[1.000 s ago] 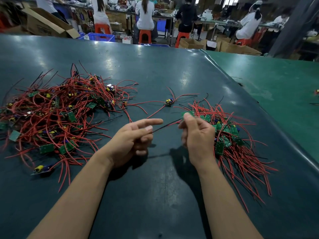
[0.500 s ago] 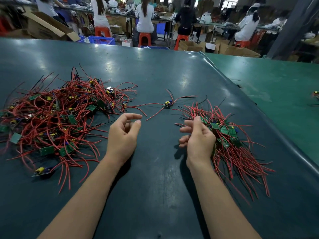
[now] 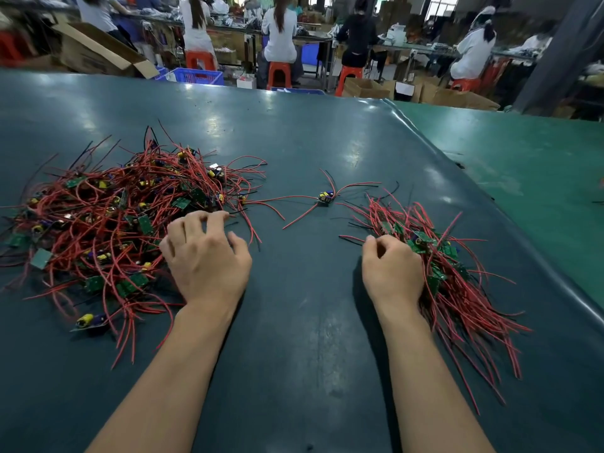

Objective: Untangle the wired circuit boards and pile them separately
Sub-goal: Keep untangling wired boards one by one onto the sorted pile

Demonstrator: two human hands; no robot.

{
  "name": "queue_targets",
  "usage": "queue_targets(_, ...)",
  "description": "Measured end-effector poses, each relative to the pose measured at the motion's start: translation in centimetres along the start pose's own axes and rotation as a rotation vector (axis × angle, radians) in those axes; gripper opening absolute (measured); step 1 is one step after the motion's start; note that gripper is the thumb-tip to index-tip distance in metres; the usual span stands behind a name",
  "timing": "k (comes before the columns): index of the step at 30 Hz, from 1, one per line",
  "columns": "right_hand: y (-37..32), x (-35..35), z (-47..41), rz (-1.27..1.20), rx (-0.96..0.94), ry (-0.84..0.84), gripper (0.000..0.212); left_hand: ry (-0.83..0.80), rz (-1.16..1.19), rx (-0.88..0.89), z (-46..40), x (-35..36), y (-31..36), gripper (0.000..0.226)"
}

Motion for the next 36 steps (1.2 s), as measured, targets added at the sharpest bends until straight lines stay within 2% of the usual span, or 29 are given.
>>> queue_targets(2,-0.6,0.2,0.4,0.031,-0.039,-0.006,0.033,-0.128,-0.033,-0.06,0.3,1.0,-0.4,0.04)
queue_targets(4,-1.7,0.4,1.1,-0.04,-0.145,-0.026,0.035,-0.242,-0.081,-0.113,0.6,1.9,-0.8,0.042)
queue_targets(8,-3.3,1.8,3.2,-0.063,-0.36,-0.168,0.051,-0.275,-0.081,-0.102,0.3,2.5,-1.2,0.03)
queue_targets(11,-3.5,2.2,3.4,-0.092,-0.403,-0.2,0.052,-0.197,0.05,-0.083,-0.3,2.2,-1.5,0.027)
queue_targets(18,-3.5,1.9,3.1,-0.152,-0.399,-0.174,0.047,0.245,0.32,0.178,0.0,-1.9,2.0,0.009)
queue_targets(21,-3.5,1.9,3.1,-0.152,-0.399,-0.171,0.046,0.239,0.364,0.266,0.5,-2.1,3.0,0.005)
queue_targets(24,-3.4,1.9,3.1,-0.157,-0.4,-0.186,0.046,-0.018,0.328,0.176,0.9,0.0,3.2,0.007)
queue_targets(25,-3.4,1.8,3.1,-0.16,-0.4,-0.186,0.046,-0.04,0.286,0.139,0.8,0.2,2.8,0.009)
queue_targets(28,-3.3,1.8,3.1,-0.169,-0.393,-0.194,0.044,0.127,0.091,0.109,0.1,-1.4,1.5,0.012)
queue_targets(30,-3.3,1.9,3.1,-0.17,-0.395,-0.197,0.044,0.187,-0.058,0.03,-0.4,-2.1,0.2,0.023)
queue_targets(31,-3.3,1.9,3.1,-0.167,-0.398,-0.195,0.044,0.145,-0.104,-0.039,-0.5,-1.8,-0.6,0.033)
queue_targets(33,-3.3,1.9,3.0,-0.157,-0.396,-0.191,0.047,-0.04,-0.134,-0.208,-0.3,-0.5,-2.5,0.052)
queue_targets(35,-3.2,2.0,3.0,-0.154,-0.394,-0.19,0.049,-0.195,-0.158,-0.287,-0.1,0.6,-3.5,0.054)
queue_targets(36,-3.2,2.0,2.9,-0.153,-0.394,-0.191,0.049,-0.22,-0.183,-0.278,-0.1,0.8,-3.6,0.05)
Point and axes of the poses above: each hand's wrist, its own z-axis away from the middle knuckle, its own x-axis out of the palm, y = z × x, the point moved 7 cm from there along -z, towards the middle knuckle, and after that the axes turned 10 degrees about x, right-handed, at the moved point
